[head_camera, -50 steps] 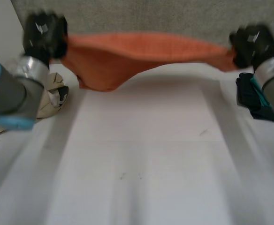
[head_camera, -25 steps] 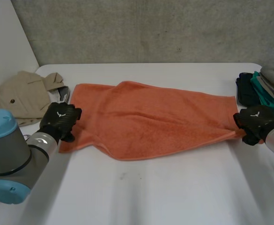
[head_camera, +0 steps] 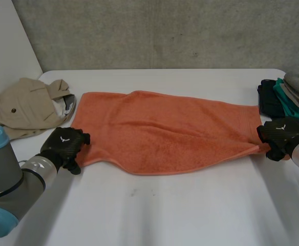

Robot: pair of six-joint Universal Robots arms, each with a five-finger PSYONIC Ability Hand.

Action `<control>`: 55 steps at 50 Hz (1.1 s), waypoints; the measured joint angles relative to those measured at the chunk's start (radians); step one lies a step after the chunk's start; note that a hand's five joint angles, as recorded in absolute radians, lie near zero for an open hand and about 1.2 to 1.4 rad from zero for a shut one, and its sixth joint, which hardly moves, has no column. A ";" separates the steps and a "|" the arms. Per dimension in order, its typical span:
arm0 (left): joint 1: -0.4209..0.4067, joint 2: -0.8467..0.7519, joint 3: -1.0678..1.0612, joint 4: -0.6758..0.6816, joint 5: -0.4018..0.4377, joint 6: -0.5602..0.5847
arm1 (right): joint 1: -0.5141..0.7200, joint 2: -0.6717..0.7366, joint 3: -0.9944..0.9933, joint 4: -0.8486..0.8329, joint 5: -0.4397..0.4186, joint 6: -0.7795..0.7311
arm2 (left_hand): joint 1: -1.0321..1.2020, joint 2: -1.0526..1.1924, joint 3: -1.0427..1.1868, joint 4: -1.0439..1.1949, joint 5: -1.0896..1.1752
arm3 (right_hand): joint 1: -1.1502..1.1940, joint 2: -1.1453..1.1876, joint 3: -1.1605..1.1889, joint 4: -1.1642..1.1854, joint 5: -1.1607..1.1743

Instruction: Fold the laundry.

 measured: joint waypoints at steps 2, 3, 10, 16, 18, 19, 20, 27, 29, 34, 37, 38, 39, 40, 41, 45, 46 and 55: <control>0.001 -0.005 0.001 0.005 0.002 0.000 | 0.000 0.001 0.001 0.000 -0.001 0.000 | 0.000 0.000 0.000 0.000 0.000 | 0.000 0.000 0.000 0.000 0.000; 0.001 -0.010 0.003 0.008 0.002 0.000 | 0.000 0.001 0.001 0.000 -0.002 0.000 | 0.000 0.000 0.000 0.000 0.000 | 0.000 0.000 0.000 0.000 0.000; -0.004 -0.085 0.050 0.050 0.003 0.001 | 0.000 0.004 0.006 -0.001 -0.003 -0.001 | 0.098 0.093 0.092 0.111 0.116 | 0.000 0.000 0.000 0.000 0.000; -0.014 -0.148 0.103 0.070 0.002 0.001 | 0.000 0.003 0.010 -0.001 -0.003 -0.001 | 0.221 0.218 0.208 0.226 0.227 | 0.000 0.000 0.000 0.000 0.000; -0.019 -0.162 0.119 0.072 0.002 0.001 | 0.000 0.003 0.011 -0.001 -0.003 -0.001 | 0.280 0.270 0.262 0.279 0.279 | 0.000 0.000 0.000 0.000 0.000; -0.022 -0.171 0.128 0.072 0.001 0.001 | 0.000 0.003 0.012 -0.001 -0.002 -0.002 | 0.505 0.491 0.487 0.495 0.492 | 0.000 0.000 0.000 0.000 0.000; -0.023 -0.174 0.132 0.073 0.001 0.001 | 0.000 0.003 0.012 -0.001 -0.002 -0.002 | 0.521 0.500 0.495 0.513 0.509 | 0.000 0.000 0.000 0.000 0.000; -0.026 -0.157 0.148 0.082 -0.016 0.001 | -0.001 -0.002 0.013 0.003 0.009 -0.014 | 0.623 0.709 0.702 0.725 0.671 | 0.000 0.000 0.000 0.000 0.000; -0.022 -0.096 0.135 0.081 -0.039 0.001 | -0.001 -0.018 0.016 0.023 0.008 -0.031 | 0.623 0.710 0.703 0.725 0.671 | 0.000 0.000 0.000 0.000 0.000; -0.017 0.016 0.083 0.057 -0.065 0.008 | -0.002 -0.077 0.029 0.093 -0.003 -0.095 | 0.623 0.712 0.705 0.726 0.671 | 0.000 0.000 0.000 0.000 0.000; -0.012 0.093 0.036 0.013 -0.070 0.020 | -0.008 -0.118 0.039 0.165 -0.008 -0.173 | 0.623 0.712 0.705 0.726 0.671 | 0.000 0.000 0.000 0.000 0.000; -0.008 0.128 0.013 -0.016 -0.071 0.030 | -0.013 -0.136 0.044 0.203 -0.009 -0.216 | 0.623 0.712 0.705 0.726 0.671 | 0.000 0.000 0.000 0.000 0.000; -0.004 0.162 -0.009 -0.047 -0.071 0.043 | -0.019 -0.153 0.048 0.242 -0.008 -0.257 | 0.623 0.712 0.705 0.726 0.671 | 0.000 0.000 0.000 0.000 0.000; 0.001 0.195 -0.032 -0.085 -0.071 0.060 | -0.025 -0.165 0.051 0.276 -0.007 -0.292 | 0.623 0.712 0.705 0.726 0.671 | 0.000 0.000 0.000 0.000 0.000; 0.008 0.231 -0.058 -0.131 -0.071 0.085 | -0.036 -0.180 0.055 0.323 -0.004 -0.337 | 0.623 0.712 0.705 0.726 0.671 | 0.000 0.000 0.000 0.000 0.000; 0.024 0.293 -0.106 -0.232 -0.071 0.147 | -0.065 -0.206 0.064 0.423 0.002 -0.426 | 0.623 0.713 0.706 0.726 0.671 | 0.000 0.000 0.000 0.000 0.000; 0.039 0.336 -0.146 -0.330 -0.072 0.211 | -0.108 -0.225 0.075 0.540 0.006 -0.512 | 0.623 0.713 0.706 0.726 0.671 | 0.000 0.000 0.000 0.000 0.000; 0.052 0.369 -0.204 -0.526 -0.071 0.350 | -0.190 -0.233 0.090 0.644 -0.010 -0.582 | 0.623 0.713 0.706 0.726 0.671 | 0.000 0.000 0.000 0.000 0.000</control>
